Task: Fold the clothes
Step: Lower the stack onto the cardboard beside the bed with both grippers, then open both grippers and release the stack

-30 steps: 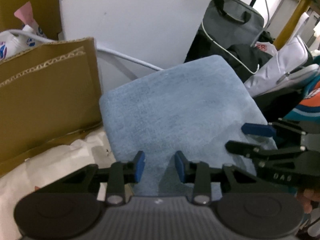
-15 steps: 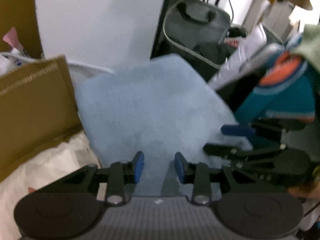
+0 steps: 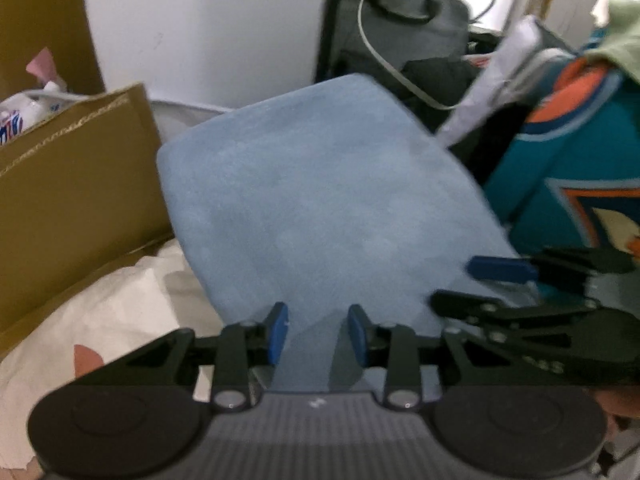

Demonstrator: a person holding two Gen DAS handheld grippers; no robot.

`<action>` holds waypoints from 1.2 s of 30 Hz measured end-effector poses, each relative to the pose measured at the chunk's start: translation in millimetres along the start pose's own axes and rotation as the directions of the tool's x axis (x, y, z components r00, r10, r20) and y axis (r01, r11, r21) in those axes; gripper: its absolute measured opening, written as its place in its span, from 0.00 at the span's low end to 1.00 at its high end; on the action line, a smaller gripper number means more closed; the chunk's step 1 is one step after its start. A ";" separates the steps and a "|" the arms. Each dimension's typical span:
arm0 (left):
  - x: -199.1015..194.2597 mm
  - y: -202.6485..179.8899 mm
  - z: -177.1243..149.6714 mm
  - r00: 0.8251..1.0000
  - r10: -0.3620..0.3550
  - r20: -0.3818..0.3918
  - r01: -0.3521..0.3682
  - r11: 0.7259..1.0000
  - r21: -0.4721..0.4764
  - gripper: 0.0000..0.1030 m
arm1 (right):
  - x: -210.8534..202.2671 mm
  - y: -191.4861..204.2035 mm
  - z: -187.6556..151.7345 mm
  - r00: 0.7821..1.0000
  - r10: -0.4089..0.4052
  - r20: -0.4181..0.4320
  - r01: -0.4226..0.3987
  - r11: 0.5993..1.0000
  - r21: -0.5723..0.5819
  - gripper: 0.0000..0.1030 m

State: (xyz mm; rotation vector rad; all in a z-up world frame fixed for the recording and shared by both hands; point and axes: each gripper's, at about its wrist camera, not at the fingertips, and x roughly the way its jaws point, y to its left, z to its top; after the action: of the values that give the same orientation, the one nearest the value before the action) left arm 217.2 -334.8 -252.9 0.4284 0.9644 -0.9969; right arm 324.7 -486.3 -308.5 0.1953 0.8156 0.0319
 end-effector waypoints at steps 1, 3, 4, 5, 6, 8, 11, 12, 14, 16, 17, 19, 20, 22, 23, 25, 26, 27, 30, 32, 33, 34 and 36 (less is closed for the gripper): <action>-1.8 -2.2 -3.9 1.000 -0.008 0.000 0.008 1.000 0.009 0.34 | -2.6 0.5 -3.8 1.000 0.003 0.004 -0.003 1.000 0.003 0.56; 2.6 -3.6 -11.2 1.000 0.001 -0.008 -0.001 1.000 0.023 0.35 | -7.3 1.9 -12.9 1.000 0.000 0.013 0.000 1.000 -0.001 0.56; 6.6 -0.2 -14.5 1.000 0.001 -0.016 -0.001 1.000 0.012 0.36 | -7.8 3.2 -16.0 1.000 0.002 0.015 -0.002 1.000 -0.004 0.56; 11.1 4.7 -17.7 1.000 -0.002 -0.025 0.001 1.000 -0.007 0.36 | -7.8 4.7 -19.5 1.000 0.005 0.015 -0.005 1.000 -0.008 0.56; 15.5 9.7 -20.8 0.999 -0.005 -0.034 0.004 1.000 -0.026 0.35 | -7.8 6.3 -23.0 1.000 0.007 0.015 -0.007 1.000 -0.013 0.56; 23.8 12.5 -22.4 0.999 0.001 -0.050 -0.003 1.000 -0.028 0.36 | -5.6 9.3 -28.8 1.000 0.008 0.011 -0.008 1.000 -0.027 0.56; 31.0 10.0 -27.0 0.998 0.022 -0.055 -0.022 1.000 -0.005 0.36 | -1.1 14.2 -35.7 1.000 -0.006 0.012 0.007 0.999 -0.045 0.56; 30.7 8.1 -26.5 0.998 0.029 -0.057 -0.029 1.000 0.004 0.36 | -0.9 14.9 -36.1 1.000 -0.012 0.013 0.013 0.999 -0.042 0.56; 28.9 5.6 -24.4 0.997 0.037 -0.064 -0.036 0.999 0.014 0.36 | -1.0 15.5 -36.2 1.000 -0.020 0.014 0.020 0.999 -0.032 0.56; 26.4 2.5 -23.4 0.997 0.039 -0.070 -0.038 0.999 0.014 0.36 | -1.7 12.7 -36.6 1.000 -0.014 0.012 0.014 1.000 -0.017 0.56; 25.7 1.5 -24.1 0.997 0.040 -0.067 -0.040 0.999 0.013 0.36 | -1.9 11.1 -36.9 1.000 -0.009 0.013 0.009 1.000 -0.009 0.56; 25.3 1.9 -28.7 0.998 0.042 -0.049 -0.041 0.999 0.013 0.36 | -4.3 8.2 -41.8 1.000 0.000 0.020 0.000 1.000 -0.001 0.56; 23.8 2.3 -31.8 0.999 0.039 -0.035 -0.038 0.999 0.005 0.36 | -4.8 8.8 -44.3 1.000 -0.001 0.020 0.001 1.000 -0.009 0.56; 18.7 2.5 -39.3 1.000 0.028 -0.014 -0.028 1.000 -0.007 0.35 | -5.5 9.5 -48.3 1.000 -0.010 0.009 0.010 1.000 -0.024 0.56; 15.3 2.3 -43.1 1.000 0.029 -0.007 -0.029 1.000 0.000 0.35 | -6.4 9.4 -50.4 1.000 -0.013 0.001 0.013 1.000 -0.028 0.56; 8.1 -1.0 -52.0 1.000 0.031 -0.001 -0.031 0.999 0.016 0.34 | -10.1 10.7 -56.3 1.000 -0.015 -0.008 0.015 1.000 -0.026 0.56; 4.6 -2.5 -56.8 1.000 0.030 0.001 -0.030 0.999 0.021 0.34 | -13.3 10.9 -58.0 1.000 -0.015 -0.002 0.015 1.000 -0.026 0.56; 1.7 -3.0 -60.9 1.000 0.027 0.003 -0.028 0.999 0.020 0.34 | -16.7 11.1 -59.4 1.000 -0.014 0.006 0.014 1.000 -0.025 0.56; -7.1 0.0 -73.5 1.000 0.023 0.004 -0.023 0.999 -0.026 0.35 | -30.1 14.1 -63.3 0.999 -0.017 0.039 0.018 1.000 -0.019 0.55; -10.4 4.3 -83.5 1.000 0.012 0.002 -0.012 0.997 -0.073 0.37 | -39.2 15.4 -65.8 0.998 -0.034 0.060 0.035 0.999 -0.018 0.55; -13.2 6.1 -88.2 1.000 0.003 0.008 -0.002 0.996 -0.090 0.37 | -43.0 15.5 -66.8 0.997 -0.044 0.067 0.045 0.999 -0.016 0.55; -16.3 7.7 -92.5 1.000 -0.006 0.014 0.008 0.994 -0.105 0.39 | -46.1 14.4 -67.2 0.997 -0.041 0.069 0.041 0.999 -0.008 0.55; -22.3 9.8 -96.4 1.000 -0.005 0.008 0.006 0.993 -0.117 0.46 | -52.5 11.9 -69.5 0.997 -0.021 0.068 0.020 1.000 0.012 0.55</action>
State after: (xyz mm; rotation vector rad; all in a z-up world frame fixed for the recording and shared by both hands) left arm 174.8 -251.5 -286.7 0.3238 1.0117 -0.9410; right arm 238.8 -468.9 -315.0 0.1980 0.7499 0.0010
